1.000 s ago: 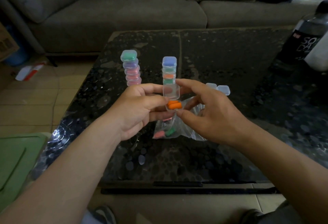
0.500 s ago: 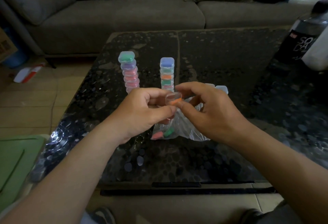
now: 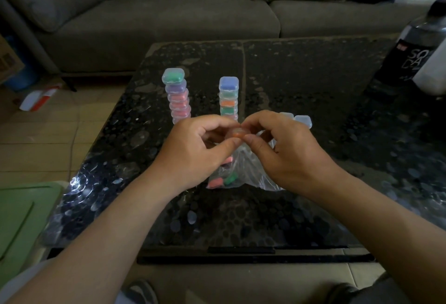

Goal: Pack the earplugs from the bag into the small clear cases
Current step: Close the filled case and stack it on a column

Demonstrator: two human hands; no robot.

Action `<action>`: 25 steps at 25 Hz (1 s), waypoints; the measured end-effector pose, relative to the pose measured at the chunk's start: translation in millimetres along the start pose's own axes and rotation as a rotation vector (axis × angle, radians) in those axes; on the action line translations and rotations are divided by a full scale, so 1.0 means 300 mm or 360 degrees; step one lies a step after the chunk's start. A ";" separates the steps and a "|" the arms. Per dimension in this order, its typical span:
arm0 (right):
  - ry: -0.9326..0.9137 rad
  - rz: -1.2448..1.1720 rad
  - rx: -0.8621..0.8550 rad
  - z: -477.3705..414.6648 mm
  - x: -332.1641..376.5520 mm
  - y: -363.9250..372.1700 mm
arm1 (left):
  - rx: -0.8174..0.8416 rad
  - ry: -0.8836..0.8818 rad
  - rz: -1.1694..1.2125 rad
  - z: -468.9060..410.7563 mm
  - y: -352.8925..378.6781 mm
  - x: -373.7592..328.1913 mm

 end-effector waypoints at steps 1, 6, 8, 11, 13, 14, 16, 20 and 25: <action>-0.0006 0.0014 -0.0006 -0.001 0.000 0.001 | 0.0008 -0.0002 0.0008 0.000 0.000 0.000; 0.0006 0.0034 -0.0090 0.002 0.013 -0.015 | -0.0096 -0.0018 -0.0081 -0.001 -0.008 0.010; 0.0056 0.0047 -0.0211 0.000 0.016 -0.033 | -0.0240 -0.0003 -0.0175 -0.005 -0.032 0.001; 0.0074 0.0089 -0.0388 -0.004 0.026 -0.059 | -0.0335 0.0033 -0.0090 -0.011 -0.040 -0.028; 0.0078 0.0088 -0.0441 -0.009 0.033 -0.068 | -0.0350 0.0045 -0.0008 -0.011 -0.035 -0.034; 0.0074 0.0085 -0.0459 -0.012 0.035 -0.070 | -0.0351 0.0049 0.0012 -0.012 -0.032 -0.033; 0.0066 0.0059 -0.0479 -0.019 0.040 -0.071 | -0.0367 0.0048 0.0027 -0.017 -0.033 -0.030; 0.0108 -0.0148 -0.0407 -0.044 0.054 -0.059 | -0.0447 0.0043 0.0065 -0.053 -0.051 -0.029; 0.0108 -0.0388 -0.0073 -0.098 0.064 -0.008 | -0.0449 0.0090 -0.0098 -0.112 -0.057 -0.009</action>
Point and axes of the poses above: each hand's wrist, its own z-axis away from the middle knuckle, its own y-axis out of the palm, x = y × z, the point moved 8 cm from there along -z, towards the middle knuckle, and after that the axes turned 13 degrees about y, right-handed, at the moved point
